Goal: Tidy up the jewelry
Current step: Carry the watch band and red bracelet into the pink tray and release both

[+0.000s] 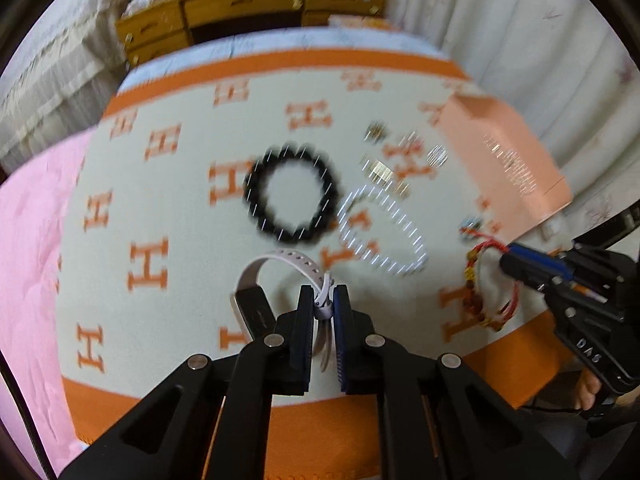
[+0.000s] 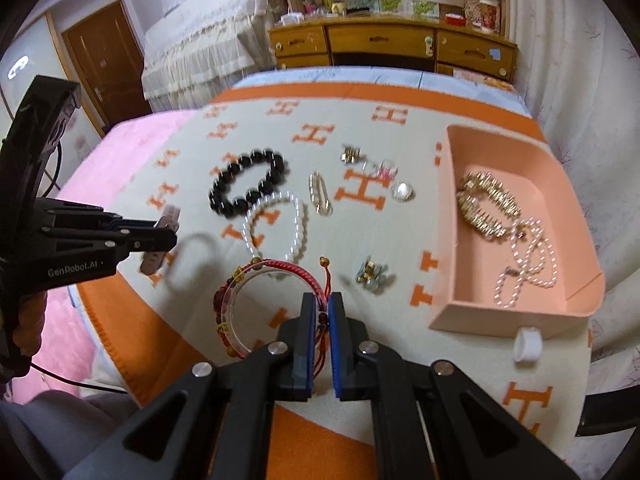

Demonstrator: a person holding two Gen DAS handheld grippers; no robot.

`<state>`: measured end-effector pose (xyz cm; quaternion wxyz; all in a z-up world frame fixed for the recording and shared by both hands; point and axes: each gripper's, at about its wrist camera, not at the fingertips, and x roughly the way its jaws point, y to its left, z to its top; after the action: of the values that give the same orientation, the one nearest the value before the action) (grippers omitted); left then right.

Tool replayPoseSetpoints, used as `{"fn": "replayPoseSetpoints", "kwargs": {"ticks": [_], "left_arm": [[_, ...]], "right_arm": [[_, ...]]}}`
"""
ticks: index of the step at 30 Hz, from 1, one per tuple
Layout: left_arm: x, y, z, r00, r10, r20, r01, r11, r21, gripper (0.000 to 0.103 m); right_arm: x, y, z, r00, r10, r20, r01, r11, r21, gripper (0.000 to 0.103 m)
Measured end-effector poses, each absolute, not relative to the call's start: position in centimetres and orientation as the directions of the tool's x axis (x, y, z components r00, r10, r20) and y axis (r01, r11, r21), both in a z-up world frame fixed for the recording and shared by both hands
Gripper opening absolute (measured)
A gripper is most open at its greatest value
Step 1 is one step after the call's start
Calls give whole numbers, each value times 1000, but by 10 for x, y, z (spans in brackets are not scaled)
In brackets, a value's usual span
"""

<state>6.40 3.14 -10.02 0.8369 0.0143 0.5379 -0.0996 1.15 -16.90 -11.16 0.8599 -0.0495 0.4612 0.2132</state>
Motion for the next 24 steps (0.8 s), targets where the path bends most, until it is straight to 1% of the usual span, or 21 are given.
{"fn": "replayPoseSetpoints", "kwargs": {"ticks": [5,11,14,16,19,21,24], "left_arm": [[79,-3,-50,482,-208,-851,306,950,-59,7],[105,-62,-2,548,-298,-782,447,894,-27,7],[124,-96,9,551,-358,-754,499,865,-46,7],[136,-118,10,538,-393,-745,528,847,-65,7],[154,-146,-4,497,-440,-748,545,829,-125,7],[164,-162,-19,456,-461,-761,544,821,-171,7],[180,-181,-45,406,-459,-790,538,819,-200,7]], "right_arm": [[15,-193,-78,565,328,-757,-358,924,133,6],[27,-238,-28,708,244,-663,-212,969,130,6],[32,-259,-8,762,184,-621,-134,983,127,6],[37,-271,-3,777,162,-608,-98,986,137,6],[45,-284,-10,778,128,-615,-54,989,138,7],[52,-291,-25,757,110,-644,-21,989,145,7],[64,-296,-54,709,103,-698,4,989,149,7]]}}
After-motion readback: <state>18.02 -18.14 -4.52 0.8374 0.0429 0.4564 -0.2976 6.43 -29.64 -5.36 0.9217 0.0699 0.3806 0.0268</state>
